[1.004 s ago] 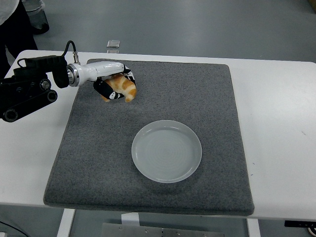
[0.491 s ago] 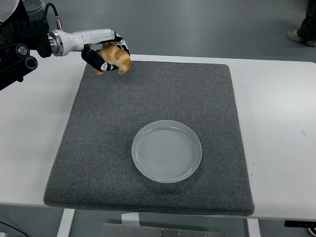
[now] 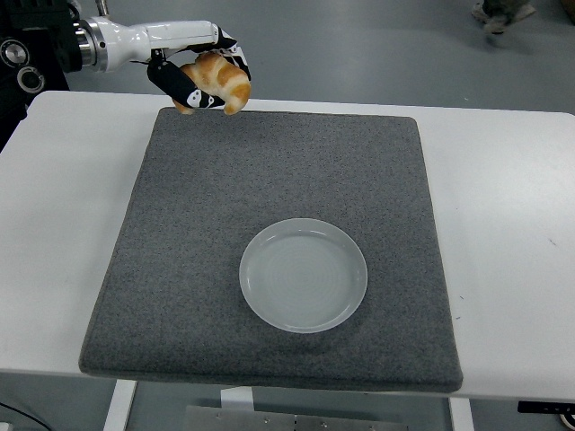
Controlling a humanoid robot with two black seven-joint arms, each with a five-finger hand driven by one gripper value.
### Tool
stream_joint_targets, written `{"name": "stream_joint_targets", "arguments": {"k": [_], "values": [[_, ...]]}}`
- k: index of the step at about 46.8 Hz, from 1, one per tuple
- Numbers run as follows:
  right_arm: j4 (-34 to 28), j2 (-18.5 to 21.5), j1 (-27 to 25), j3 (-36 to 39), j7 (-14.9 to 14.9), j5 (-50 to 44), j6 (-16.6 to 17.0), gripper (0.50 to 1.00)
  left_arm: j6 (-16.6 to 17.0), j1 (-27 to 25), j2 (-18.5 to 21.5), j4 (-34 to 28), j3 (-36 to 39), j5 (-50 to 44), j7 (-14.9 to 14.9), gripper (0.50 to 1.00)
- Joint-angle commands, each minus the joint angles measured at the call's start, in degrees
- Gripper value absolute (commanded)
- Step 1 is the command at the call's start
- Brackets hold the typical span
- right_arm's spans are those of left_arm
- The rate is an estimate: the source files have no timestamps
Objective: Place the bread on the plate
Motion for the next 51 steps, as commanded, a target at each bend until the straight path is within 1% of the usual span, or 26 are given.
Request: {"name": "stream_joint_targets", "arguments": {"k": [1, 8, 13, 22, 32, 45, 51], "values": [[0.03, 0.0, 0.0, 0.01, 0.0, 0.0, 0.01, 0.932, -0.52, -0.65, 0.0, -0.61, -0.45, -0.01, 0.01, 0.5], [-0.06, 0.0, 0.0, 0.01, 0.0, 0.0, 0.01, 0.932, -2.01, -1.97, -0.35, -3.33, -0.8, -0.1, 0.01, 0.5], [-0.06, 0.0, 0.0, 0.01, 0.0, 0.0, 0.01, 0.93, -2.1, -3.11, -1.06, -5.26, -0.89, -0.97, 0.01, 0.5], [0.03, 0.0, 0.0, 0.01, 0.0, 0.0, 0.01, 0.93, -3.51, -4.61, -3.43, -7.11, -1.07, -1.85, 0.01, 0.5], [0.03, 0.0, 0.0, 0.01, 0.0, 0.0, -0.08, 0.93, -3.6, -5.14, -5.54, -8.08, -0.98, -3.52, 0.01, 0.5], [-0.06, 0.0, 0.0, 0.01, 0.0, 0.0, -0.08, 0.93, -3.68, -4.44, -9.23, -8.43, -0.19, -2.91, 0.1, 0.5], [0.03, 0.0, 0.0, 0.01, 0.0, 0.0, 0.01, 0.932, -3.6, -4.44, -9.58, -9.57, 1.92, -2.65, 0.1, 0.5]]}}
